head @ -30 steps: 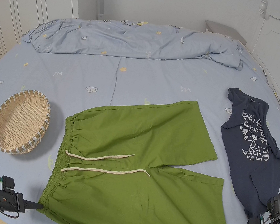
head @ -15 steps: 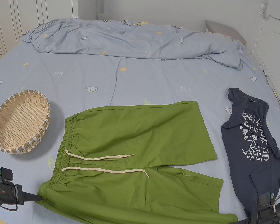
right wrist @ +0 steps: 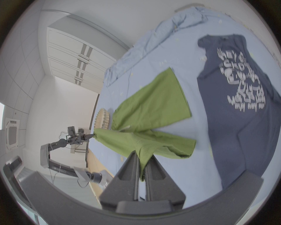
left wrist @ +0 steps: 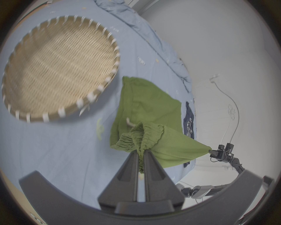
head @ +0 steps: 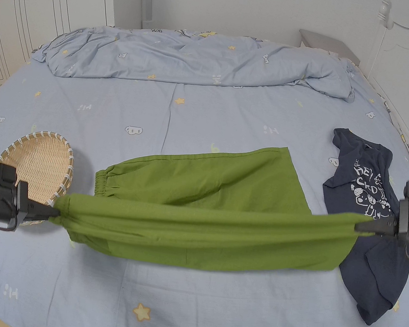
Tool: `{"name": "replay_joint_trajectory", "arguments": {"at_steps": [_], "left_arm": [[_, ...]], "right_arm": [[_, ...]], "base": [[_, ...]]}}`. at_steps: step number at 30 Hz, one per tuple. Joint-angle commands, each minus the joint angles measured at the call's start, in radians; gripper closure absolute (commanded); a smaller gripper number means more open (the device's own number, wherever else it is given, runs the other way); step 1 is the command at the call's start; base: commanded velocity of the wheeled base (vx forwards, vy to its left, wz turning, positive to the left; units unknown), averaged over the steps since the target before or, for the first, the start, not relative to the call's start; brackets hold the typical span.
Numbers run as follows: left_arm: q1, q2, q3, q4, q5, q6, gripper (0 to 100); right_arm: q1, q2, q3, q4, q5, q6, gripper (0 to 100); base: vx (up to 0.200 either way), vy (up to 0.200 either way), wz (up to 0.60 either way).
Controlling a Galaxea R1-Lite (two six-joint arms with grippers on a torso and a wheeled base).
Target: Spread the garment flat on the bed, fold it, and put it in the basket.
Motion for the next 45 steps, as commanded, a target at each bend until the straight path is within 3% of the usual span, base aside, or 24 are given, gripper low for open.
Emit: {"name": "replay_joint_trajectory", "arguments": {"at_steps": [1,2,3,4,15,33,39,45], "left_arm": [[-0.068,0.143,-0.395,0.152,0.0,-0.149,100],[-0.068,0.16,-0.418,0.152,0.0,-0.149,100],[-0.068,0.16,-0.418,0.152,0.0,-0.149,100],[-0.065,0.204,-0.47,0.154,0.0,-0.149,100],[-0.093,0.328,-0.572,0.152,0.0,-0.148,100],[-0.087,0.381,-0.584,0.147,0.009,-0.143,100],[-0.094,0.377,-0.579,0.147,0.009,-0.141,100],[-0.094,0.37,-0.576,0.147,0.008,-0.141,100]], "right_arm": [[0.066,0.319,-0.514,0.1,-0.169,0.1,100],[0.085,0.355,-0.548,0.094,-0.244,0.098,100],[0.085,0.355,-0.548,0.094,-0.244,0.098,100],[0.114,0.431,-0.642,0.08,-0.348,0.104,100],[0.142,0.615,-0.976,0.154,-0.36,0.106,100],[0.123,0.694,-0.979,0.2,-0.36,0.11,100],[0.131,0.586,-0.979,0.209,-0.359,0.121,100],[0.154,0.438,-0.979,0.321,-0.354,0.141,100]], "base": [[0.0,0.0,0.0],[0.0,0.0,0.0],[0.0,0.0,0.0],[0.0,0.0,0.0],[0.0,0.0,0.0],[0.0,0.0,0.0],[0.0,0.0,0.0],[0.0,0.0,0.0]]}}
